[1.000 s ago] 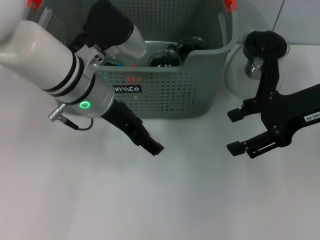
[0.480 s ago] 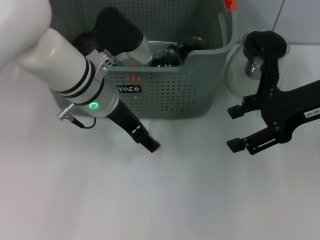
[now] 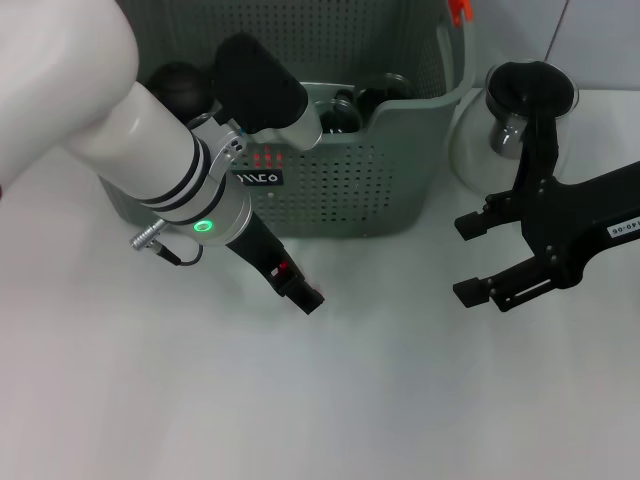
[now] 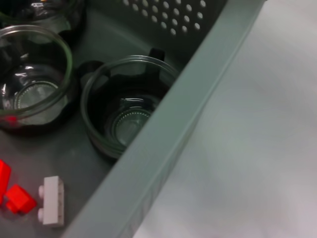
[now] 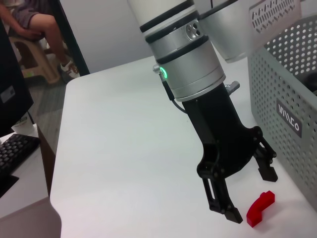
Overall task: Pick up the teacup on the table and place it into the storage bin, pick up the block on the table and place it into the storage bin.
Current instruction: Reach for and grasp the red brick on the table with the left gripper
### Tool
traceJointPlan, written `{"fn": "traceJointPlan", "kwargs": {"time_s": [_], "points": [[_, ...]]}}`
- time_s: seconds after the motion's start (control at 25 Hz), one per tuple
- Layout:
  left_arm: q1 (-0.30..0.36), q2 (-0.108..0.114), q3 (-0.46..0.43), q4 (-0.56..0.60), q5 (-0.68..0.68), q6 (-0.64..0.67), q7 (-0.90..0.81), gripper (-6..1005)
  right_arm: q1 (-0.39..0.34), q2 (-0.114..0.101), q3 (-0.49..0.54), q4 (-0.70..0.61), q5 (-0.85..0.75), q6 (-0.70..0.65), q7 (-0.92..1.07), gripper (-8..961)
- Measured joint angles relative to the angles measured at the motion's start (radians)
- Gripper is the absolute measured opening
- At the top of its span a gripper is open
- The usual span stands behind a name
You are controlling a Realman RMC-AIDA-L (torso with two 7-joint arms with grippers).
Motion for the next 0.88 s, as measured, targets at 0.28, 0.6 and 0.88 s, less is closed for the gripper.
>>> {"fn": "traceJointPlan", "kwargs": {"time_s": [0.28,0.6,0.88], "points": [[-0.002,-0.002,0.004,-0.026,0.001,-0.018,-0.003,865,0.000,0.001,0.000,0.001,-0.001,-0.001,0.001,928],[-0.004,0.000,0.005,-0.025,-0.005,-0.010,0.002,861,0.001,0.002,0.000,0.001,-0.002,-0.001,0.001,928],[-0.005,0.002,0.006,-0.026,-0.001,-0.010,0.003,857,0.002,0.002,0.000,0.002,-0.002,0.000,0.002,927]]}}
